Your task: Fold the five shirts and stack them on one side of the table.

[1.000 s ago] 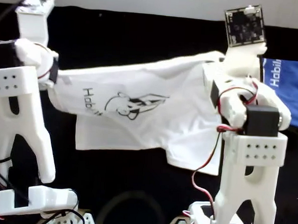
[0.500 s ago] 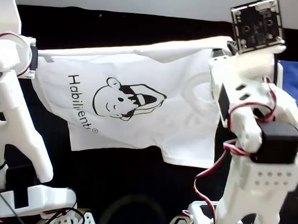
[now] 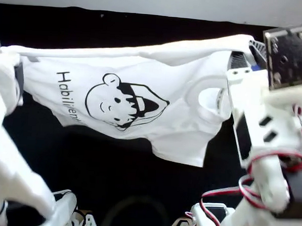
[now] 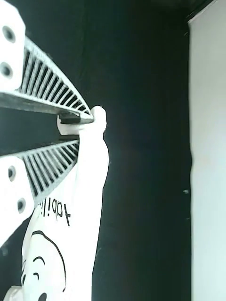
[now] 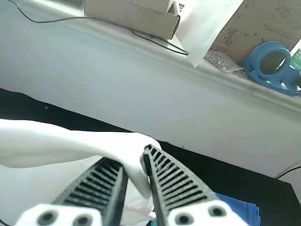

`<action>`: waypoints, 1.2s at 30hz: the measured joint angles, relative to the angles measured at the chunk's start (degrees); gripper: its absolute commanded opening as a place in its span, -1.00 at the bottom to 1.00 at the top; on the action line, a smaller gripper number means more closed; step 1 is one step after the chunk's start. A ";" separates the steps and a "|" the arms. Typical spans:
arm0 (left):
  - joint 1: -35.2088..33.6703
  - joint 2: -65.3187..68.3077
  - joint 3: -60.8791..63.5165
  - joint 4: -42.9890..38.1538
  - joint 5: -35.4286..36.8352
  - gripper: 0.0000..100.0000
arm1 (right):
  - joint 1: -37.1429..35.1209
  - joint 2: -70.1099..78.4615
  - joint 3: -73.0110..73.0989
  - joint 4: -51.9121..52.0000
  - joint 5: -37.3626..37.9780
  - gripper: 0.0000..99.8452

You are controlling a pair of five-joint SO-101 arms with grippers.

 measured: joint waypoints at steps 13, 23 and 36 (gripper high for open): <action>-0.44 -8.88 -0.09 0.00 0.00 -0.98 | 0.09 -0.97 -23.30 10.29 0.00 -0.99; -5.45 -7.38 13.19 0.00 -1.76 -0.98 | -2.73 -0.79 -7.30 4.13 0.00 -0.99; 2.99 14.42 21.54 -3.96 -2.02 -0.98 | -6.42 0.88 39.30 -29.98 0.00 -0.99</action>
